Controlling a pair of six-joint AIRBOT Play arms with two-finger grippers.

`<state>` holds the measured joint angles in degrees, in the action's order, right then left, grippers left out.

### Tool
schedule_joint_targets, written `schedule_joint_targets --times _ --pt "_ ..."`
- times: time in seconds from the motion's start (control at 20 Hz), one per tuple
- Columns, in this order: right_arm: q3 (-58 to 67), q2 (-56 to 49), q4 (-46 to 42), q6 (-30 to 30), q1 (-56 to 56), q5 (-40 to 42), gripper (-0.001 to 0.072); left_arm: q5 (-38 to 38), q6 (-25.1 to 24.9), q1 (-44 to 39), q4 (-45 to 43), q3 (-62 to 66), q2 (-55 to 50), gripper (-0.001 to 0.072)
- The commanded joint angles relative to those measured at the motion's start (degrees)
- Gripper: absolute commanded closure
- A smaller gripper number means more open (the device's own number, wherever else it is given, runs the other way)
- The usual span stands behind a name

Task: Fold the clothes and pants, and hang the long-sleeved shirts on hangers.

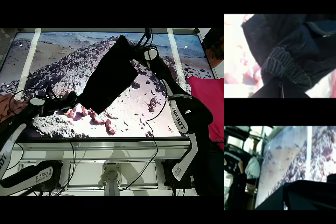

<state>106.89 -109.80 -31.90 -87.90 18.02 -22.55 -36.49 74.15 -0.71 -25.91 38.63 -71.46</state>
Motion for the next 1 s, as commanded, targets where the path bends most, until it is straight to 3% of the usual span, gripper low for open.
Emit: schedule_joint_targets --times 0.0,0.05,0.15,0.2,0.25,0.3,0.35,0.65,0.8,0.95 --pt "1.2 -0.4 0.5 0.0 1.8 8.8 0.0691 5.7 0.0 0.1 1.0 0.0 -1.9 0.0693" --pt "1.2 -0.4 0.4 0.0 2.6 11.5 0.0665 5.9 0.0 0.0 1.1 0.0 -1.9 0.0693" --pt "1.2 -0.4 -0.8 0.6 4.3 18.2 0.0433 6.3 0.0 -0.2 1.1 0.0 -1.9 0.0692" --pt "1.3 -0.4 -2.3 0.6 4.9 19.6 0.0383 7.5 0.0 -0.2 1.1 0.0 -1.9 0.0674" --pt "1.4 -0.4 -3.3 0.6 4.9 19.0 0.037 9.0 0.0 -0.1 1.1 0.0 -1.9 0.0587" --pt "1.4 -0.4 -3.5 0.5 4.5 17.2 0.0328 11.5 0.0 0.3 1.1 0.0 -1.9 0.0407" --pt "1.4 -0.3 -3.5 0.5 3.8 14.8 0.0237 13.2 0.0 0.9 1.2 0.1 -1.9 0.0328" --pt "1.4 -0.2 -4.1 0.5 -6.7 -8.8 0.0236 12.9 -0.7 10.0 7.1 0.1 0.5 0.0327" --pt "1.4 -0.3 -5.1 0.3 -16.5 -28.7 0.0237 6.8 -7.5 15.9 7.1 0.2 5.5 0.0327" --pt "1.4 -0.6 -6.0 1.8 -25.6 -50.5 0.0239 -3.7 -18.1 19.3 7.2 0.8 11.1 0.0326"
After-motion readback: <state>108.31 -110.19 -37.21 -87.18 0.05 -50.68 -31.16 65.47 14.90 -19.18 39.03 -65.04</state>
